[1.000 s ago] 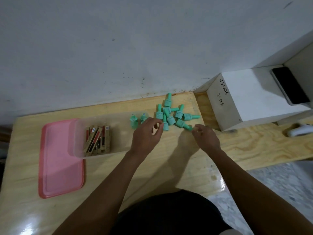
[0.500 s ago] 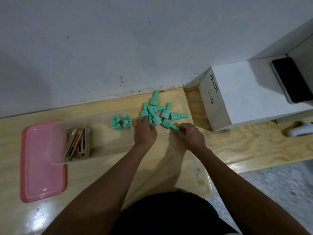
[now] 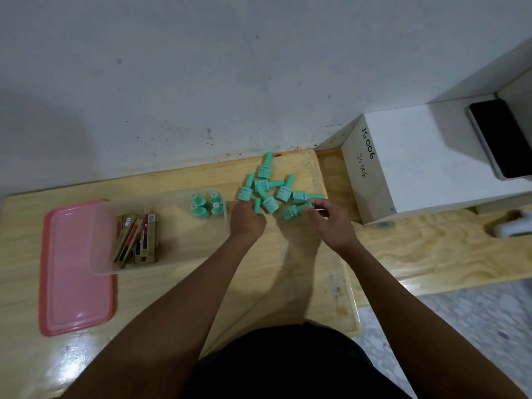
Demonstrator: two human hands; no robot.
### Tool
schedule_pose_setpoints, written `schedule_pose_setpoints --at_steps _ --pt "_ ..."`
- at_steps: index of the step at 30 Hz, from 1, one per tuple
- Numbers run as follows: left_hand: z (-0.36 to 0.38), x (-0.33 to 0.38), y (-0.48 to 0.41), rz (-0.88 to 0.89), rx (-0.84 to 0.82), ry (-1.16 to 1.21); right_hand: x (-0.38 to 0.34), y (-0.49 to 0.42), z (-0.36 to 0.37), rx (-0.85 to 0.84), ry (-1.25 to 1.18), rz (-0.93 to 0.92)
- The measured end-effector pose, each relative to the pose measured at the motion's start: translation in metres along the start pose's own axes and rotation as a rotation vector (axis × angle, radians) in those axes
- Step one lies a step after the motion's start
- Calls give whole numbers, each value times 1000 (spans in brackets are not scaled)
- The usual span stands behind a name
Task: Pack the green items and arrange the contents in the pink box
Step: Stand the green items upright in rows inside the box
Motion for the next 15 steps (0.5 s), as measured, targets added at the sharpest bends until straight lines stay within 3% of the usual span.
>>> schedule_pose_setpoints --at_steps 8,15 --pt "-39 6 33 129 -103 279 -44 19 12 97 -117 -138" --pt "-117 -40 49 214 87 315 -81 33 61 84 -111 -219"
Point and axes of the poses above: each hand's wrist, its own y-axis away from the middle knuckle, its own z-axis out of the palm, x = y × z, the point moved 8 cm from there along -y, towards the middle knuckle, and after that the axes turned 10 degrees about -y, right-handed, at the moved point
